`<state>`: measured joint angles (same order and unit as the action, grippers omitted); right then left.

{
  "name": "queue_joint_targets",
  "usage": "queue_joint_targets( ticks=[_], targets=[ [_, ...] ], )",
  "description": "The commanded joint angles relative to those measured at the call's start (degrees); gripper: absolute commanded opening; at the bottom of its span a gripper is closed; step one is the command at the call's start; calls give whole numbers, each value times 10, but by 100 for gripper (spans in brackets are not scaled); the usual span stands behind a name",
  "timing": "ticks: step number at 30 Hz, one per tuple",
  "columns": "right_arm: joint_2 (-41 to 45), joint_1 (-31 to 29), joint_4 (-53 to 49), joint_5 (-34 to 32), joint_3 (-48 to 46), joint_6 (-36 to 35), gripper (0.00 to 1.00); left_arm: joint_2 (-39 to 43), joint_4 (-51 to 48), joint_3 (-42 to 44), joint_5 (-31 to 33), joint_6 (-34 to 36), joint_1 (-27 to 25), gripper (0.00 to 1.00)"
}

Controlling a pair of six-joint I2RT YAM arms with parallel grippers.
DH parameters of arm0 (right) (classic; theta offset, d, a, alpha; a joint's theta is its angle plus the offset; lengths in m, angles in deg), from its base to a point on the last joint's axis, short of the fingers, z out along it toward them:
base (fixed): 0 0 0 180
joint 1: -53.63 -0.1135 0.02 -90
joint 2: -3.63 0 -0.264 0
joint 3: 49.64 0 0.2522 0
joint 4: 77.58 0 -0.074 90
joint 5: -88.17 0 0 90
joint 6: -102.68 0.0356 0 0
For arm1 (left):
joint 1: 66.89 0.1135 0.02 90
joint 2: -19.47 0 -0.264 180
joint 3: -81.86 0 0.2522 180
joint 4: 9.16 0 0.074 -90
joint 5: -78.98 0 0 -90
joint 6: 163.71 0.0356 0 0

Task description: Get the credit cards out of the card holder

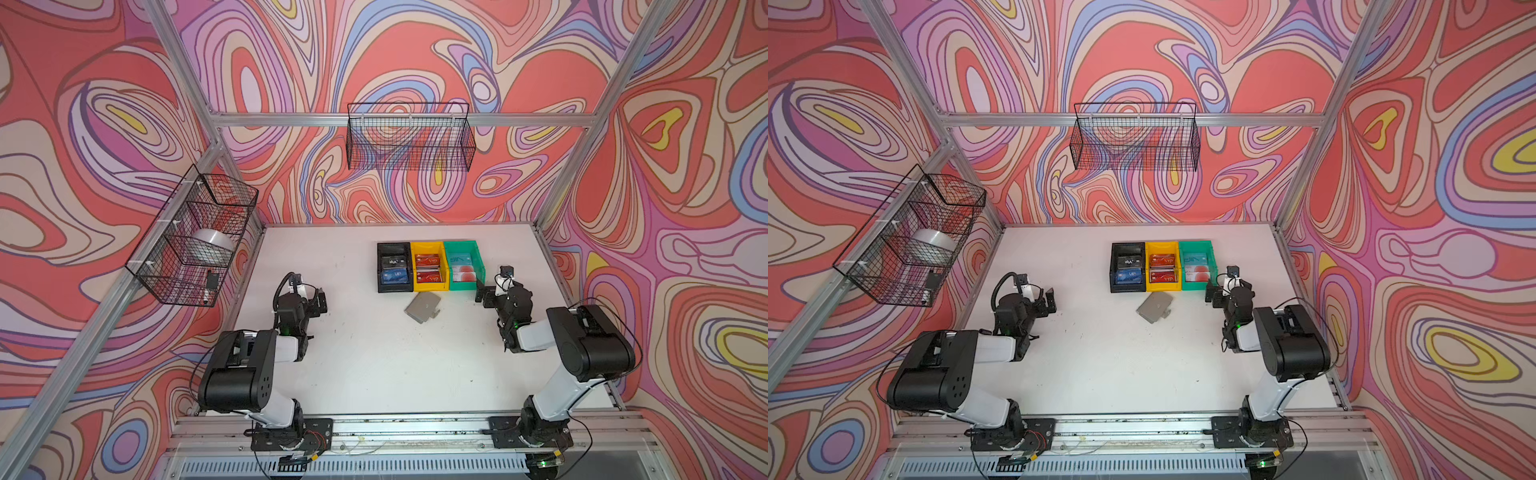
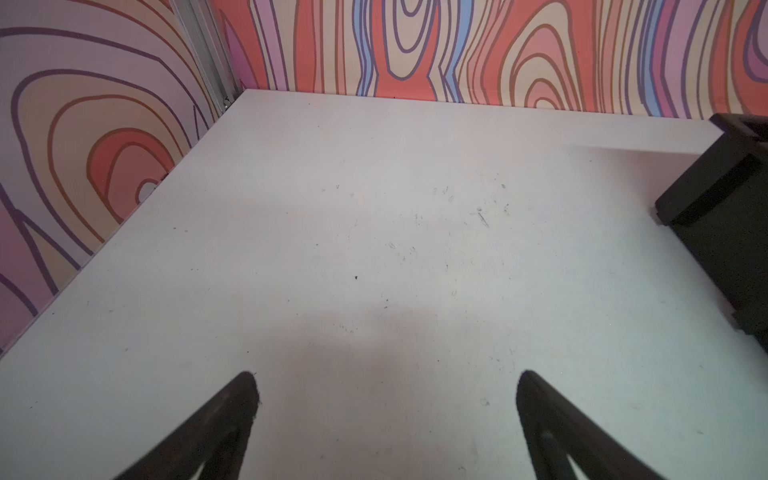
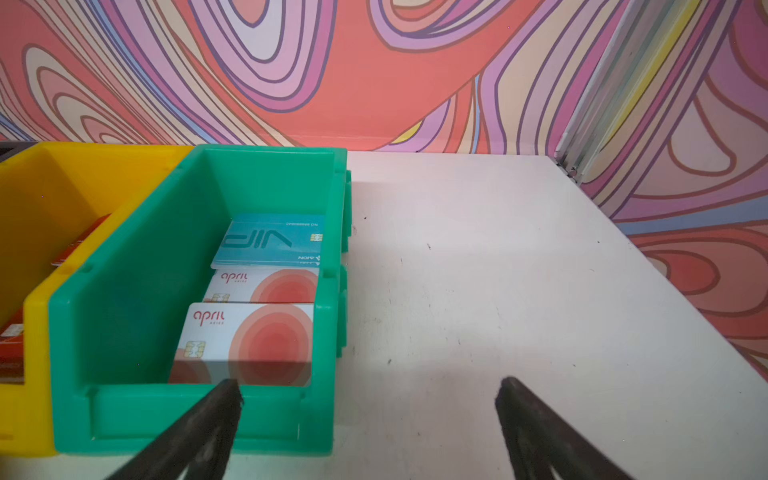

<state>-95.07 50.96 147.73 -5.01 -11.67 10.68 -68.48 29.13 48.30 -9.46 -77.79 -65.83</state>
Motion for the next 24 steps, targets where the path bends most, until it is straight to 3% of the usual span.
queue_joint_targets(
  ticks=[1,15,19,24],
  targets=[
    [5,4,-1,3,5,4,98,0,1,-9,4,8,-1,100],
    [5,4,0,3,4,3,98,0,2,-6,3,10,-1,100],
    [5,4,-5,7,7,5,98,-1,-19,-19,-37,26,-1,100],
    [5,5,-5,6,7,5,98,-1,-18,-18,-37,27,-1,100]
  ],
)
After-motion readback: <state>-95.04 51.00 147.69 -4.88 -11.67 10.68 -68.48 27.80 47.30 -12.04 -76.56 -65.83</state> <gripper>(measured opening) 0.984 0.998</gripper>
